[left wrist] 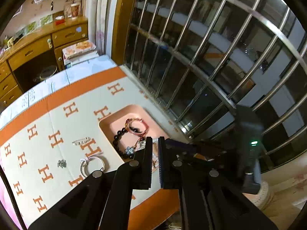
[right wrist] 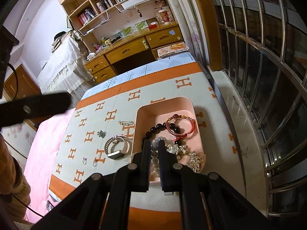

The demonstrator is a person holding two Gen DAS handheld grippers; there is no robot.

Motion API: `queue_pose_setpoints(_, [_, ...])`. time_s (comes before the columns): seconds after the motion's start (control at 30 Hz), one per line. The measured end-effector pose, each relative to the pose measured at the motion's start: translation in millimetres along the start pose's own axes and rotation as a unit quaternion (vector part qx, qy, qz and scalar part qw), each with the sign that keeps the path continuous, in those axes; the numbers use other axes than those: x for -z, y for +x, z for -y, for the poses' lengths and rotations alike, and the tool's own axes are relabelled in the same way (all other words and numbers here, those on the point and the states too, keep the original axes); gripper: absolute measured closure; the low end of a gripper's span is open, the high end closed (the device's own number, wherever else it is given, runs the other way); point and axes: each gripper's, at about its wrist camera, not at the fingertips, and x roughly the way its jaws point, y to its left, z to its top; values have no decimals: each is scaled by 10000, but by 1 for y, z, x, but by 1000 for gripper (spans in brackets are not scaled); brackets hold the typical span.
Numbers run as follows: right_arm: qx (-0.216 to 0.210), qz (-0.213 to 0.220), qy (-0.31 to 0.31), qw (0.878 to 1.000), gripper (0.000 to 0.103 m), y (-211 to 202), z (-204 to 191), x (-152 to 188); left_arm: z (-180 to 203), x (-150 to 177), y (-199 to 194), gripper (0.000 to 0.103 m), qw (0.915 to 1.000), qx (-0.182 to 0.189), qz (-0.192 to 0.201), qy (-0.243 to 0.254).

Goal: Organize jewelry
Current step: 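Lift both pearl strands and lower them into the pink tray, then withdraw both open tools from the tray toward the rings on the blanket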

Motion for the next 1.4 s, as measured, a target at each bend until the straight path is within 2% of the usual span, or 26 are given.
queue_pose_setpoints(0.2, [-29,13,-71,10000,96,1,-5,-5,-15,11,25,99,9995,-145,-221,-181])
queue_pose_setpoints(0.27, [-46,33,-99,9999,96,2,-8,-8,-20,14,27,96,9993,-227,-218,-218])
queue_pose_setpoints(0.3, [-60,45,-111,9999,96,3,-9,-11,-23,17,27,90,9991,-294,-175,-243])
queue_pose_setpoints(0.33, [-65,59,-127,9999,96,5,-11,-15,-25,19,26,78,9989,-362,-126,-256])
queue_pose_setpoints(0.37, [-67,68,-134,9999,96,7,-12,-18,-29,22,25,72,9985,-463,-66,-269])
queue_pose_setpoints(0.43, [-98,67,-132,9998,96,15,-13,-26,-36,28,21,43,9971,-674,95,-326])
queue_pose_setpoints(0.5, [-144,29,-110,9998,96,24,-15,-37,-46,34,16,34,9947,-893,287,-430])
queue_pose_setpoints(0.67, [-246,-94,-67,9996,96,52,-21,-59,-74,51,12,34,9907,-1024,380,-811])
queue_pose_setpoints(0.73, [-113,-69,-49,9999,95,64,-22,-68,-87,60,10,34,9887,-1083,369,-967])
queue_pose_setpoints(0.83, [316,-102,-152,9993,95,77,-24,-73,-106,70,4,34,9847,-1193,415,-1203])
queue_pose_setpoints(1.07, [454,-426,-157,9979,95,93,-22,-66,-144,87,-21,34,9725,-1466,662,-1685])
queue_pose_setpoints(1.23, [449,-499,-327,9972,94,90,-31,-55,-160,93,-33,33,9652,-1696,795,-1822])
queue_pose_setpoints(1.4, [365,-517,-511,9967,94,84,-47,-45,-166,100,-41,32,9619,-1855,825,-1830])
